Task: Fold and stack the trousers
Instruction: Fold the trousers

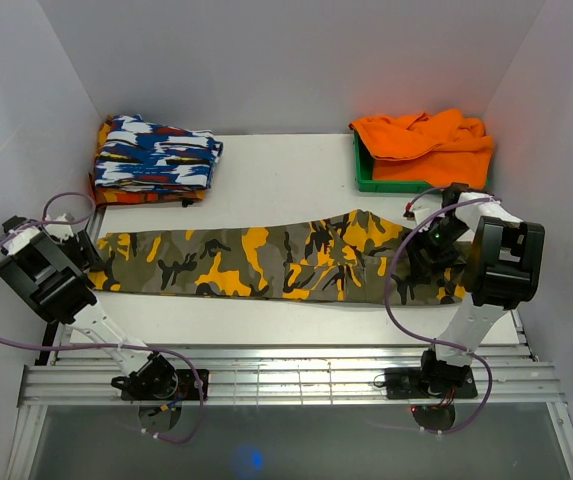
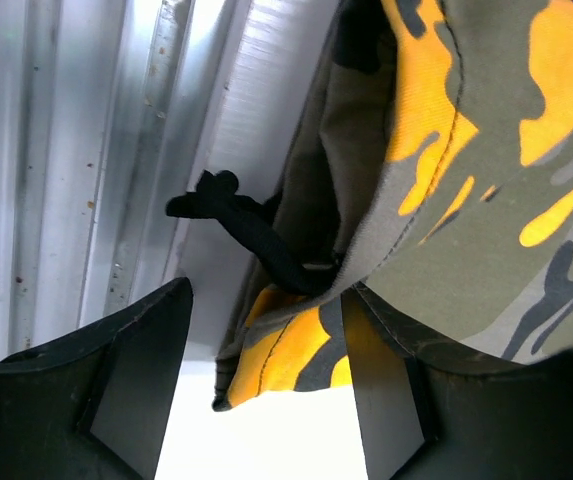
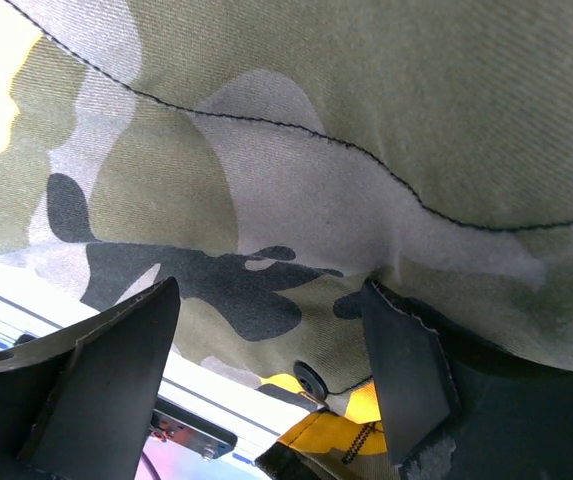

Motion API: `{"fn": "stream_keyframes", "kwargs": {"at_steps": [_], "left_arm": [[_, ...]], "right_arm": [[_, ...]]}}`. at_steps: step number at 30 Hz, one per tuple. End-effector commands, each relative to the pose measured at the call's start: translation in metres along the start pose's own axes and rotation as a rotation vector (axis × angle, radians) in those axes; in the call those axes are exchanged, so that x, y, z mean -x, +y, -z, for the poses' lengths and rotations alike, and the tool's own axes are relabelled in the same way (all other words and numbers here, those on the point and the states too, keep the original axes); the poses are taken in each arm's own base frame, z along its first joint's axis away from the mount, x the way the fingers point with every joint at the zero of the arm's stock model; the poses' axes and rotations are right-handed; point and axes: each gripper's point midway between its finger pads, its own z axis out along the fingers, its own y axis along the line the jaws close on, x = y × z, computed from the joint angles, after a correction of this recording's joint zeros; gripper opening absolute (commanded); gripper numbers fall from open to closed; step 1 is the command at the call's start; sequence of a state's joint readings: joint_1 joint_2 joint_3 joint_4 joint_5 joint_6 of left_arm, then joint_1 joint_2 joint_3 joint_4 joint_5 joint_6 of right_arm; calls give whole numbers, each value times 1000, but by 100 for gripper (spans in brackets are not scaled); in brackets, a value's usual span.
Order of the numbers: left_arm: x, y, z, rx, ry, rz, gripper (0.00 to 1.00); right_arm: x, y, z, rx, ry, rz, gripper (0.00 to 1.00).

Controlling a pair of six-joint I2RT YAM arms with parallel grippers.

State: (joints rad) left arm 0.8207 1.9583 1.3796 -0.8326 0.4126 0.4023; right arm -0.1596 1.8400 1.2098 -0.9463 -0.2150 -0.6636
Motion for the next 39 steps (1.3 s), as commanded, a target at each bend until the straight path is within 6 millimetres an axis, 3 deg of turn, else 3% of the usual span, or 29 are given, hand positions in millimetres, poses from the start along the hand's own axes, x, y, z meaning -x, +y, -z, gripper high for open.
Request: {"fn": "stream_keyframes", "kwargs": {"at_steps": [1,6,14,20,24,29,34,39], "left_arm": [[-5,-1,-1,-24,-11,0,72],[0,19,-1,78,-19,18,75],[17,13,10,36,-59,4,79],[7,28,0,89,-23,-13,79],[-3,41,-10,136,4,-16,74],[1,51,-17,119,11,6,64],[17,61,-13,141,-19,-4,51],[30,66,-1,168,-67,-23,46]], "right_arm": [[-9,-8,-30,-8,71,51,79],[3,14,-42,18,91,94,78],[25,43,-51,41,87,154,77],[33,50,-49,54,78,162,77],[33,53,-44,60,74,162,77],[36,55,-37,55,60,171,77],[37,56,-33,57,55,173,77],[40,58,-31,70,50,170,77]]}}
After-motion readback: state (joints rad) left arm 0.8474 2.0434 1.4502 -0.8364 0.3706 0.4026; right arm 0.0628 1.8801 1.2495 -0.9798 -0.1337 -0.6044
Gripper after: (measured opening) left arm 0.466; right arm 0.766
